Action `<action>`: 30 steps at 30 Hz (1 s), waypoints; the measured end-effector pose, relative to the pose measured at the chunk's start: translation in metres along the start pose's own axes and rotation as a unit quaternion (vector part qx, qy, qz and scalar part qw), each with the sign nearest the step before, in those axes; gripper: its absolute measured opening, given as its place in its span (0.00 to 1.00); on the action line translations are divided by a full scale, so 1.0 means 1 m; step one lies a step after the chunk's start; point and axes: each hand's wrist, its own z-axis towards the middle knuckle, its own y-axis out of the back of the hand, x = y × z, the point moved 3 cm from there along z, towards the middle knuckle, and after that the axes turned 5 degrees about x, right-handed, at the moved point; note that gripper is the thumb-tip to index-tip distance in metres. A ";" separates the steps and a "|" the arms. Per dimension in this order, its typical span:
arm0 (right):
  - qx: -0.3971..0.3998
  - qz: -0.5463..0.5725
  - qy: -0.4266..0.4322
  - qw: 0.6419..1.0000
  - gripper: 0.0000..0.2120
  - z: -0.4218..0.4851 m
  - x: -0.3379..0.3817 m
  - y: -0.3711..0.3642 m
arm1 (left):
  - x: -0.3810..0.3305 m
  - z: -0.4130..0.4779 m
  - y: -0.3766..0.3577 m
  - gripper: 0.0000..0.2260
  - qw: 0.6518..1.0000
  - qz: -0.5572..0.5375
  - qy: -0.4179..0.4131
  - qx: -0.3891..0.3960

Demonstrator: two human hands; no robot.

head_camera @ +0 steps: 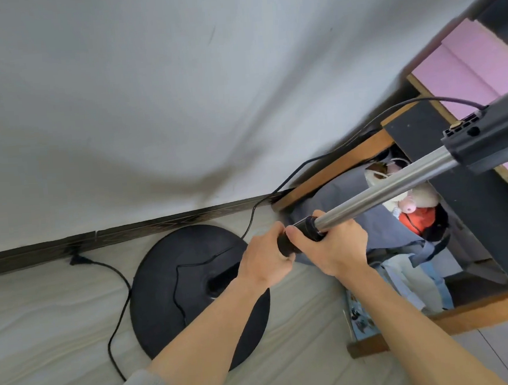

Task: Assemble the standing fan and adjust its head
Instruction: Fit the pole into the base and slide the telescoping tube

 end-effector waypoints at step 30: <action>-0.079 -0.398 0.352 0.844 0.11 -0.051 0.022 0.033 | 0.033 -0.001 0.013 0.08 0.989 0.076 0.062 0.107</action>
